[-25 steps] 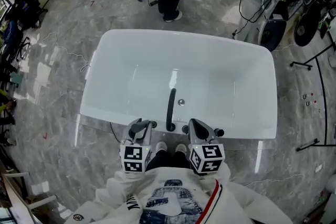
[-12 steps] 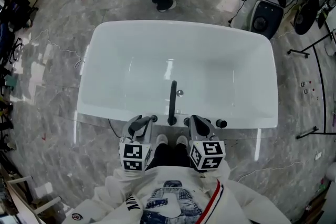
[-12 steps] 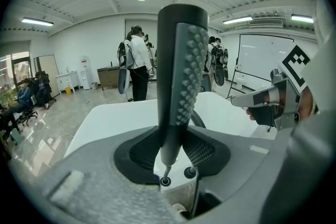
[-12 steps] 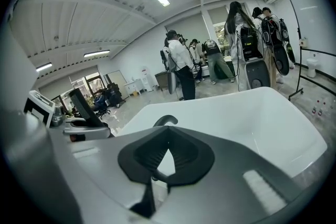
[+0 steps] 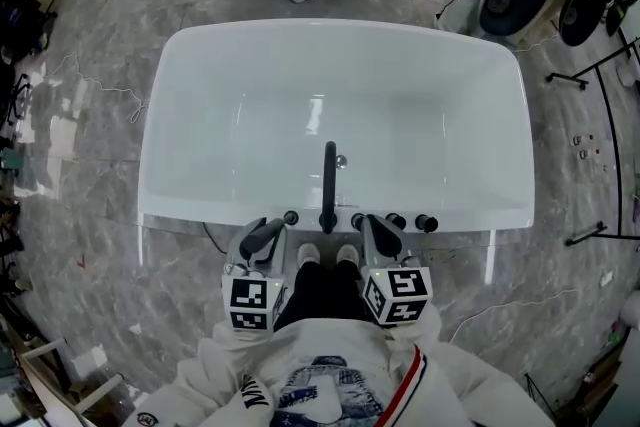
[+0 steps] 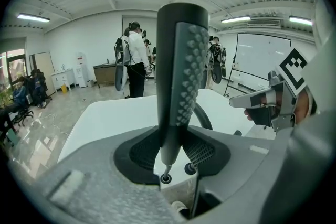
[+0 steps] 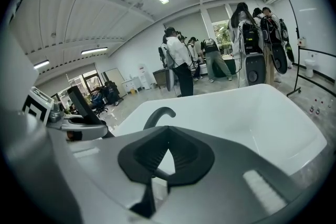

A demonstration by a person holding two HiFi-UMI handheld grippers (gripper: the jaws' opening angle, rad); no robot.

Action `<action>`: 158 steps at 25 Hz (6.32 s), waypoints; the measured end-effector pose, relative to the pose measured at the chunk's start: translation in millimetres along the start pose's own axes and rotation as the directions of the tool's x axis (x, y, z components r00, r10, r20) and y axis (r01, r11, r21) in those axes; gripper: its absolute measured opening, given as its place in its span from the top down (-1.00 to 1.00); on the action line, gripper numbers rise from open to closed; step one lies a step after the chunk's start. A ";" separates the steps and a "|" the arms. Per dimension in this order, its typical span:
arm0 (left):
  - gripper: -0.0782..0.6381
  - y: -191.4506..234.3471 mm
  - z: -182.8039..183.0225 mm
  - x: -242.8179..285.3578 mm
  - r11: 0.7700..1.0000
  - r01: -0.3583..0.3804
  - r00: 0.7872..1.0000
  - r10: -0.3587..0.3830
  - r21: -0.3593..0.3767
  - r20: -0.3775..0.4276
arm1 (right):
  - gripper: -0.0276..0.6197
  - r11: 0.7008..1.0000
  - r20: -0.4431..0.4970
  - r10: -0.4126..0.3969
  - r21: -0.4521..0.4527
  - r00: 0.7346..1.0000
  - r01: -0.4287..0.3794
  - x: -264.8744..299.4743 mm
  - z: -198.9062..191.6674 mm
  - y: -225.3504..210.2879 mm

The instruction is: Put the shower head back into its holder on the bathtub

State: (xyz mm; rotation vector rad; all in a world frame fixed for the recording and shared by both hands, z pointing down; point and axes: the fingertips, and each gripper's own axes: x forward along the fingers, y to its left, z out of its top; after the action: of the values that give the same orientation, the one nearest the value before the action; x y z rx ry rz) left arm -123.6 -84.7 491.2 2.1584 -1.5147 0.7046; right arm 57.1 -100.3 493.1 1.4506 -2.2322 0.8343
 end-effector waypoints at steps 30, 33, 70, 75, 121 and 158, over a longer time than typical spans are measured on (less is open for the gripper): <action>0.39 9.0 -65.6 39.5 0.998 -0.024 0.999 0.022 -0.064 -0.039 | 0.90 0.999 0.013 -0.030 -0.040 0.999 0.030 29.3 -50.3 -19.3; 0.39 10.7 -70.0 44.3 0.997 -0.021 0.999 0.018 -0.077 -0.041 | 0.90 0.999 0.016 -0.028 -0.037 0.999 0.029 32.9 -52.5 -18.2; 0.39 20.0 -139.5 99.8 0.995 0.003 0.996 -0.012 -0.104 -0.085 | 0.90 0.995 0.002 -0.072 -0.064 0.997 0.072 68.8 -93.1 -38.6; 0.39 18.9 -144.8 105.8 0.995 0.015 0.996 -0.024 -0.098 -0.087 | 0.90 0.995 -0.010 -0.079 -0.055 0.997 0.079 71.3 -101.1 -40.6; 0.38 12.2 -181.7 137.7 0.997 0.012 0.990 -0.023 -0.072 -0.142 | 0.90 0.995 -0.066 -0.099 -0.023 0.993 0.098 92.5 -135.2 -49.6; 0.35 12.0 -199.5 134.2 0.995 -0.083 0.978 0.091 0.047 -0.186 | 0.90 0.996 -0.072 -0.093 -0.004 0.993 0.093 79.3 -151.4 -51.1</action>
State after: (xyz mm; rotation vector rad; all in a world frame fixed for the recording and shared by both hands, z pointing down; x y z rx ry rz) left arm -130.8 -69.7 731.3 1.9996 -1.5139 0.9469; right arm 66.8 -74.2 669.3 1.4879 -2.0957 0.8419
